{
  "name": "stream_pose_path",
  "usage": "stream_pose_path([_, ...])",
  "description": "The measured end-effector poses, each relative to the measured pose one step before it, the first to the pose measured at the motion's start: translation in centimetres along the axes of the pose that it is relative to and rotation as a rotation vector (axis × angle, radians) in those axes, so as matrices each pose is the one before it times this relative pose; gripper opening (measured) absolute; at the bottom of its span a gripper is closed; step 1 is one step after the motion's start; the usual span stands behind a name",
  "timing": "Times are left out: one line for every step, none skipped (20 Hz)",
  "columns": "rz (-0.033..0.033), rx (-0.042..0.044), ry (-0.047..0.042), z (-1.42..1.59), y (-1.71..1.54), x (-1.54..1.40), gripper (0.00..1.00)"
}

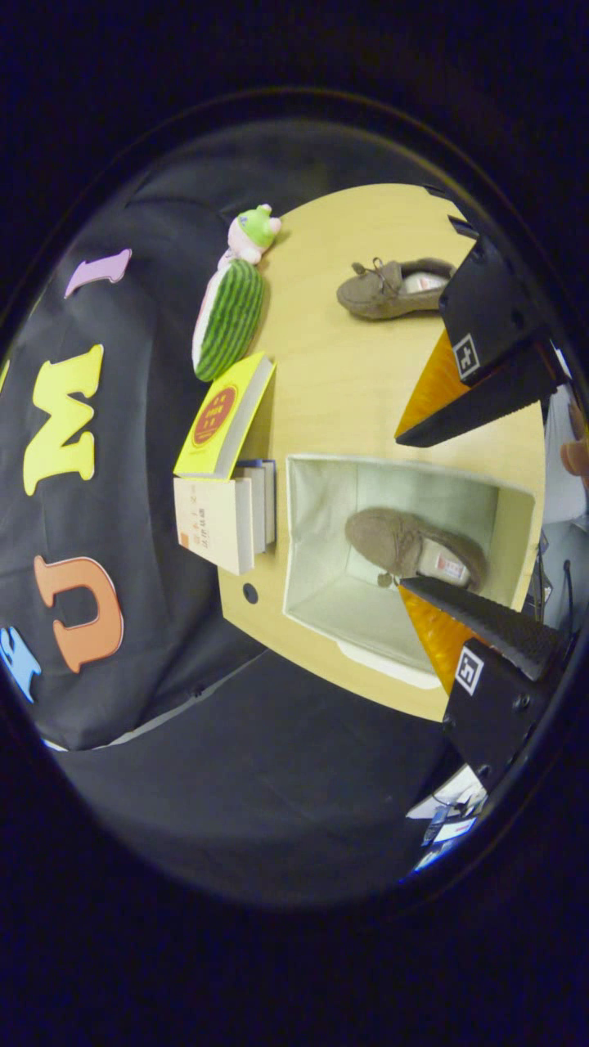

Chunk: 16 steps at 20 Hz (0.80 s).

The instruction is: Open the storage box then place both shoes into the box .Put the left shoe in first, then the right shoe, with the right side of both shoes facing outward in a uniform manner.

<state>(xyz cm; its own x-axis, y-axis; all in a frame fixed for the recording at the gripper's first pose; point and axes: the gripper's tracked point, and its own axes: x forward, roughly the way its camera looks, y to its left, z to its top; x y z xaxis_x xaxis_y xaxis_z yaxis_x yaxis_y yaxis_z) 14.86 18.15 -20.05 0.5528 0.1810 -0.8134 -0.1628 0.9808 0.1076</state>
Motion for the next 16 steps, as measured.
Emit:
stream_pose_path([-0.01779, 0.0052, -0.0039, 0.385, -1.858, -0.418, 1.0])
stream_pose_path([-0.0196, 0.00715, 0.00382, 0.093, -1.801, -0.368, 1.0])
stream_pose_path([-0.01659, 0.01346, 0.0063, 0.027, -1.784, -0.095, 1.0])
stream_pose_path([-0.00653, 0.01867, -0.00568, 0.271, -1.57, -0.026, 1.0])
stream_pose_path([-0.00336, 0.00701, -0.00336, 0.152, -1.645, 0.173, 1.0])
stream_pose_path([-0.0185, 0.0091, 0.00048, 0.018, -1.997, 0.358, 1.0])
stream_pose_path([-0.02498, 0.01292, 0.00682, -0.177, -2.062, 0.582, 1.0])
stream_pose_path([-0.01781, 0.01456, 0.01509, -0.297, -1.78, 0.725, 1.0])
stream_pose_path([-0.01192, 0.01057, 0.01957, -0.466, -1.516, 0.625, 1.0])
stream_pose_path([-0.01231, 0.00168, 0.02397, -0.532, -1.542, 0.652, 1.0])
stream_pose_path([-0.00473, -0.0113, 0.01652, -0.457, -1.336, 0.731, 1.0])
stream_pose_path([-0.01467, -0.01577, 0.01998, -0.577, -1.678, 0.707, 1.0])
stream_pose_path([-0.0192, -0.01113, 0.02529, -0.87, -1.495, 0.737, 1.0])
stream_pose_path([-0.02886, -0.0145, 0.01566, -0.487, -1.454, 0.881, 1.0])
stream_pose_path([-0.0341, -0.01623, 0.01094, -0.411, -1.421, 0.885, 1.0])
stream_pose_path([-0.03888, -0.0166, 0.0049, -0.234, -1.394, 0.937, 1.0])
